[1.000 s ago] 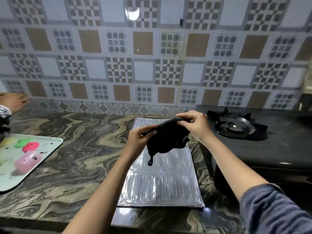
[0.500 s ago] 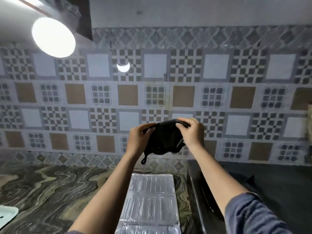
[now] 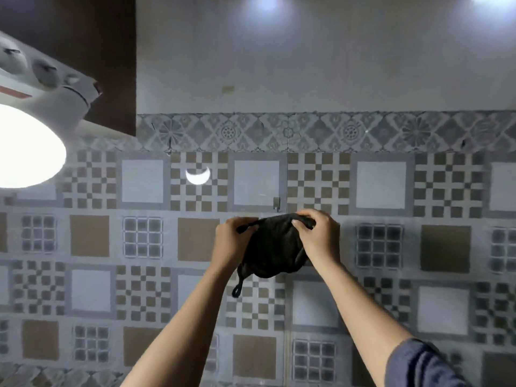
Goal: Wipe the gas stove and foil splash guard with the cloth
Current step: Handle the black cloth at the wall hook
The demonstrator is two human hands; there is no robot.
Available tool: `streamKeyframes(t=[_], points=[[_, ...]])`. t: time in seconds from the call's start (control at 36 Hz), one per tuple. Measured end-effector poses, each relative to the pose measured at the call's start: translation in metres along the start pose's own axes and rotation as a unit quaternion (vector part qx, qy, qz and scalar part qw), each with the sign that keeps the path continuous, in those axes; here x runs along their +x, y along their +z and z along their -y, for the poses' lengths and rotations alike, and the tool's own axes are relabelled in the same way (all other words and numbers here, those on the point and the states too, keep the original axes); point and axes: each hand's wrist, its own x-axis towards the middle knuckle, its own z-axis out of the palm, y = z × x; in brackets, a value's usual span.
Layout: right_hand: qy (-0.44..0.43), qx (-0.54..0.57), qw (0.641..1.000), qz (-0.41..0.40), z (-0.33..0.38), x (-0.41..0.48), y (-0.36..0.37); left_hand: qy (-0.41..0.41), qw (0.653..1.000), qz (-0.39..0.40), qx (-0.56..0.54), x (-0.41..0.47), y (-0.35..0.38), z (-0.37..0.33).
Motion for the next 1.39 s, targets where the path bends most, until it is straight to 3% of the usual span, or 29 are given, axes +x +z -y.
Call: streamKeyframes(t=[0.25,0.53,0.94,1.39], points=[[-0.025,0.034,0.999,-0.034,-0.028,0.064,0.054,0.039,0.998,-0.049,0.02,0.078,0.028,0.04],[-0.088,0.005,0.989,-0.117,-0.051,0.053,0.074,0.083,0.991,-0.099,0.033,0.077,0.043,0.065],[-0.04,0.042,0.997,-0.054,-0.071,0.015,0.074,-0.07,0.982,-0.079,-0.155,0.026,0.062,0.083],[-0.002,-0.011,1.0,-0.002,-0.052,0.021,0.055,-0.067,0.995,-0.035,-0.066,0.026,0.054,0.072]])
